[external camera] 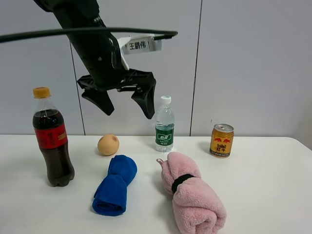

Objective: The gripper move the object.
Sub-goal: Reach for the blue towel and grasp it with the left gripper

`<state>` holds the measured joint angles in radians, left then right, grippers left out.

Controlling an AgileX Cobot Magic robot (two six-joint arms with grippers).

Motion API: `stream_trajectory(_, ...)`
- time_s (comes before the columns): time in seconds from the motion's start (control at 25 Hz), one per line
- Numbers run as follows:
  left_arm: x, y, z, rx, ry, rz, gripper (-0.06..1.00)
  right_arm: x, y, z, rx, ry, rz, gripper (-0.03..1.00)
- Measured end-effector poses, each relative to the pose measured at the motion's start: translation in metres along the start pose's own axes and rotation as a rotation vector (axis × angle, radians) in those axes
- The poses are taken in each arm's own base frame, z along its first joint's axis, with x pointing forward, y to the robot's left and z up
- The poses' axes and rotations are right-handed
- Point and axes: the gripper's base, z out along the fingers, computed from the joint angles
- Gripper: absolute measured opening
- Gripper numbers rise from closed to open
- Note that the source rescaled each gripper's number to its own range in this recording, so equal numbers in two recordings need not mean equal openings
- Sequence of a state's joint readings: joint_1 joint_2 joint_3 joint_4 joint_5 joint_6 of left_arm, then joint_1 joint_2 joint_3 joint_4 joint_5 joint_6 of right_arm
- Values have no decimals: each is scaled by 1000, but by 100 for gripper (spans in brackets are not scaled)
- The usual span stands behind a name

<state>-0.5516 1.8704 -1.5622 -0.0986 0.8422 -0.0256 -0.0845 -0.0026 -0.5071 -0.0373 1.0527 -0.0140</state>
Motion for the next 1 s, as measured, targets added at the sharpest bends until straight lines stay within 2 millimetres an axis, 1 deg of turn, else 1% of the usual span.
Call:
stream_trajectory(0.16,5,7,27,-33,60,-50,100,0,0,0,0,0,0,100)
stream_trajectory(0.28,8,15,41,-48,91,-93,100,0,0,0,0,0,0,100)
stream_trajectory(0.48,16,25,58,-63,94,-136,100,0,0,0,0,0,0,100)
stream_trajectory(0.72,48,37,85,-66,118,-206,100,0,0,0,0,0,0,100)
stream_trajectory(1.0,59,40,101,-62,91,-229,100,0,0,0,0,0,0,100)
